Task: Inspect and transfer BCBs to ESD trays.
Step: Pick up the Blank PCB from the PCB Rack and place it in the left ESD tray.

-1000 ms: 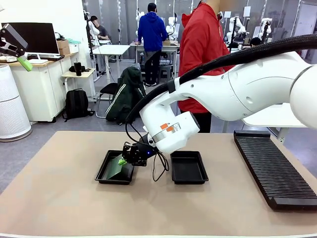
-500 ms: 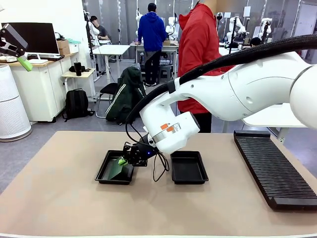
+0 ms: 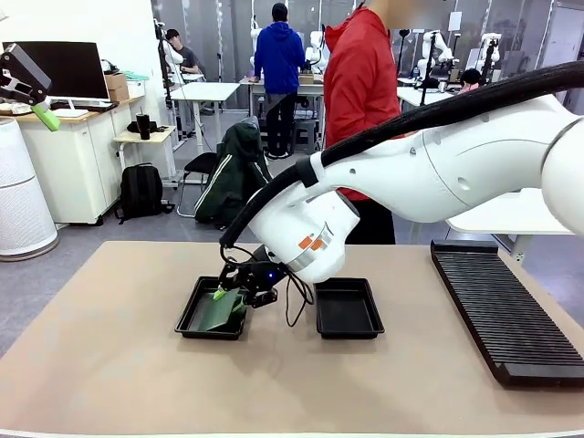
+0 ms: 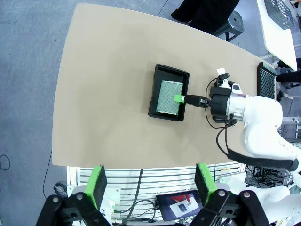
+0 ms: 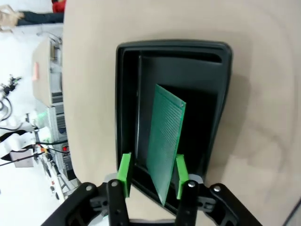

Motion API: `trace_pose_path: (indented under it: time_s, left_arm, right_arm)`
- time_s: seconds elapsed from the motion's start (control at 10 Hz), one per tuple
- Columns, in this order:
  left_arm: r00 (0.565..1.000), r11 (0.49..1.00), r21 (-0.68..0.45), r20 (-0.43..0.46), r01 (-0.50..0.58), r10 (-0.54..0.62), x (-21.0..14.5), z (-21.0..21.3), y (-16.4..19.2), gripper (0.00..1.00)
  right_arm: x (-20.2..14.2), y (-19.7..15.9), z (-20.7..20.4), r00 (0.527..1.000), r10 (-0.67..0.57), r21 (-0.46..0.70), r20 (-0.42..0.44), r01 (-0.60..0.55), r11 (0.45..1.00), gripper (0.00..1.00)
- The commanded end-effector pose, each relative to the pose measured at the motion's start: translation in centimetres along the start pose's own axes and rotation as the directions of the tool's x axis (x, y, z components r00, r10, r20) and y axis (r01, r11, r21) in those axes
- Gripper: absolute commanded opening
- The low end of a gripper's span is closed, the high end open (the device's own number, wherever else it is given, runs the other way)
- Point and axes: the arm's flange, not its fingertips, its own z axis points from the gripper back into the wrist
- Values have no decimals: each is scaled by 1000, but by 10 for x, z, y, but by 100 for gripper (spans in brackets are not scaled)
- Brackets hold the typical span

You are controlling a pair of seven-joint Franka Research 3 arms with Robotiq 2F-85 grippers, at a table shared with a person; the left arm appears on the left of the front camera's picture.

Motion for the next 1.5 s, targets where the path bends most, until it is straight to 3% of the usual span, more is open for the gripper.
trace_pose_path:
  time_s: [0.0,0.1,0.2,0.3,0.5,0.7,1.4]
  left_arm:
    - [1000,1000,-3,-2,-4,4,0,-2,1,100]
    - [1000,1000,-3,-2,-4,4,0,-2,1,100]
    - [1000,1000,-3,-2,-4,4,0,-2,1,100]
    - [1000,1000,-3,-2,-4,4,0,-2,1,100]
    - [1000,1000,-3,-2,-4,4,0,-2,1,100]
    - [1000,1000,-3,-2,-4,4,0,-2,1,100]
    - [1000,1000,-3,-2,-4,4,0,-2,1,100]
  right_arm:
    - [3,30,19,1000,11,-93,25,-9,996,64]
    - [4,40,27,1000,18,-158,23,-14,987,85]
    - [6,49,33,1000,27,-242,5,-25,970,82]
    - [8,57,38,999,39,-290,-23,-44,956,100]
    - [9,72,53,999,29,-398,-41,-43,916,100]
    - [8,81,63,999,23,-436,-36,-37,899,100]
    - [8,76,72,998,34,-421,-47,-50,906,100]
